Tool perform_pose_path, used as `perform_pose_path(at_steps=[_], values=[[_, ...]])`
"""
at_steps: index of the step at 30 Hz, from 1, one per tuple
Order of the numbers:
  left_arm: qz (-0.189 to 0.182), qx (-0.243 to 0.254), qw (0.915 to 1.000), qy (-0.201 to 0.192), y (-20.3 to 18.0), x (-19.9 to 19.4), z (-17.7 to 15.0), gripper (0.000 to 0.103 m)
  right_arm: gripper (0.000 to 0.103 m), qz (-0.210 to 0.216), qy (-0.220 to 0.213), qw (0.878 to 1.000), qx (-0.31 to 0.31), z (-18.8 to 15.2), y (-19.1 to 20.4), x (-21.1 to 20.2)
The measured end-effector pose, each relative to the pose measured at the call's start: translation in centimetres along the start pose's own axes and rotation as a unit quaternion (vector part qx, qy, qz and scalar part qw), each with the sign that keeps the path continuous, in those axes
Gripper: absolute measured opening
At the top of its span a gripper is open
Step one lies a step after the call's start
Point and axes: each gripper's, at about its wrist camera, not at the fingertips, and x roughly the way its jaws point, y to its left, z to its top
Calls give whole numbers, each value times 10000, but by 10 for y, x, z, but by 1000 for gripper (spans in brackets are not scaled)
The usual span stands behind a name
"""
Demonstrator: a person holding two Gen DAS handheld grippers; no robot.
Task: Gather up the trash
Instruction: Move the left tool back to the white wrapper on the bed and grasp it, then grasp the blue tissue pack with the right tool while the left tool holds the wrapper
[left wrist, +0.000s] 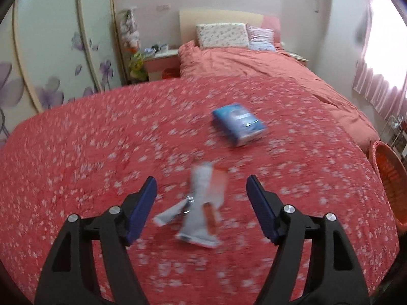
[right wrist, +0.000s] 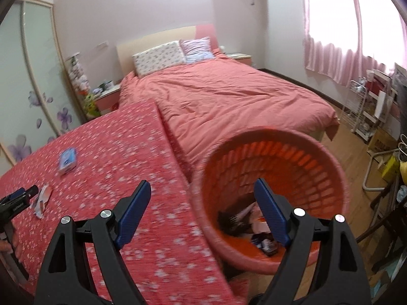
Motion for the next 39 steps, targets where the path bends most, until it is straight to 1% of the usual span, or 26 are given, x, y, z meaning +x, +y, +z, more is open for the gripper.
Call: perform_pose_path(at_steps=[3,5,7,9,16,17,20,21,22,24,27,33,35,37,39], values=[[-135,-84,9997,164,8,10,-2,69,83,96,95,9999,-75,-2,17,4],[-181,-55,9996,229,7,14,-5,68,83,144,161,9997,-133,-5,27,7],[-184,9,9994,289,4,18,-7,65,83,177,213,9994,-188,-6,36,9],[-189,36,9991,377,2,26,-7,59,83,202,256,9991,-266,-7,45,11],[-136,74,9988,471,-4,37,-5,45,83,287,349,9979,-456,-12,69,16],[-148,77,9987,479,-6,38,-5,39,83,303,362,9977,-477,-12,72,17],[-21,191,9988,455,-12,40,-4,32,83,356,407,9971,-534,-13,81,19],[-42,199,9989,428,-11,39,-3,23,83,375,418,9969,-545,-14,85,20],[-69,187,9988,441,-11,39,-2,18,83,408,433,9966,-563,-14,89,21],[-111,59,9989,451,-1,38,-1,18,83,483,463,9959,-607,-14,97,23],[9,-8,9992,401,18,36,0,18,83,600,497,9941,-748,-13,116,28],[390,-387,9977,394,84,33,0,18,83,866,519,9895,-1029,-10,157,43],[452,-521,9967,429,102,34,2,18,83,971,558,9877,-1092,-8,174,51],[434,-695,9955,471,119,37,1,19,83,1071,580,9861,-1133,-5,189,59],[331,-755,9957,420,127,36,-1,19,83,1170,621,9844,-1156,0,207,69]])
